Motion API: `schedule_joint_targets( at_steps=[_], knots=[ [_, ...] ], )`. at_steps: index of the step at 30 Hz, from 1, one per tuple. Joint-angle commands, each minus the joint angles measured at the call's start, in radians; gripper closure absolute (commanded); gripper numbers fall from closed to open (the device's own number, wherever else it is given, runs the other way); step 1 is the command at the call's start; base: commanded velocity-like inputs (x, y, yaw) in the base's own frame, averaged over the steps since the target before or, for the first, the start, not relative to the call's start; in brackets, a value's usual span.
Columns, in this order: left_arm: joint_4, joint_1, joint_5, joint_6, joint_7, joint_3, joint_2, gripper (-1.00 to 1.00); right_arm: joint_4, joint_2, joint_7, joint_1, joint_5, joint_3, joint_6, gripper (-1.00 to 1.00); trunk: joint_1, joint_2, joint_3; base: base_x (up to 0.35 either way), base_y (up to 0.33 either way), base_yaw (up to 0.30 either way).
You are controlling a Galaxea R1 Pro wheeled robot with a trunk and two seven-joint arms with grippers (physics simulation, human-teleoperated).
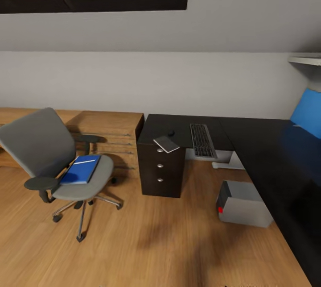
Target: In the bedroom, organize the workspace by keeping the computer under the desk, ensuring the monitor is on the desk, placing the keyboard on the desk next to the monitor, placing the mouse on the desk next to the keyboard, moving the folder from the swivel chair onto the desk next to the mouse, stacking the notebook on top of the folder with the pen on top of the notebook, and positioning the swivel chair next to the desk.
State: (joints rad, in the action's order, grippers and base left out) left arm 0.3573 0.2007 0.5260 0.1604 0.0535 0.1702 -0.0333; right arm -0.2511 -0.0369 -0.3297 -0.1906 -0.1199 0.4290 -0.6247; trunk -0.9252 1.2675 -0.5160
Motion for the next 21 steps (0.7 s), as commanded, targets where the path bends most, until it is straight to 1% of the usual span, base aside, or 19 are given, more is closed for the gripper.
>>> schedule_joint_targets(
  at_steps=[1,4,10,15,21],
  knots=[
    [0.0,0.0,0.007,0.004,0.005,0.008,0.001,-1.0,0.001,0.0,-0.003,-0.001,-0.01,0.009,-0.004,-1.0,0.0,0.001,-0.002,0.051,0.001,-0.232],
    [0.001,0.0,0.006,0.005,0.006,0.008,0.01,-1.0,0.001,0.001,-0.003,-0.001,-0.01,0.008,-0.004,-1.0,0.0,0.001,-0.005,0.023,0.0,-0.239],
    [0.001,0.0,0.006,0.005,0.005,0.008,0.012,-1.0,0.001,0.0,-0.003,-0.001,-0.01,0.008,-0.004,-1.0,0.0,0.001,-0.01,0.037,0.0,-0.242],
    [0.001,0.0,0.006,0.005,0.006,0.009,0.012,-1.0,0.001,0.0,-0.003,-0.001,-0.01,0.009,-0.005,-1.0,0.0,0.001,-0.016,0.27,0.0,-0.185],
    [0.0,0.0,0.006,0.005,0.006,0.009,0.013,-1.0,0.001,-0.001,-0.002,-0.001,-0.009,0.013,-0.007,-1.0,0.0,0.001,-0.02,0.317,0.0,-0.057]
  ],
)
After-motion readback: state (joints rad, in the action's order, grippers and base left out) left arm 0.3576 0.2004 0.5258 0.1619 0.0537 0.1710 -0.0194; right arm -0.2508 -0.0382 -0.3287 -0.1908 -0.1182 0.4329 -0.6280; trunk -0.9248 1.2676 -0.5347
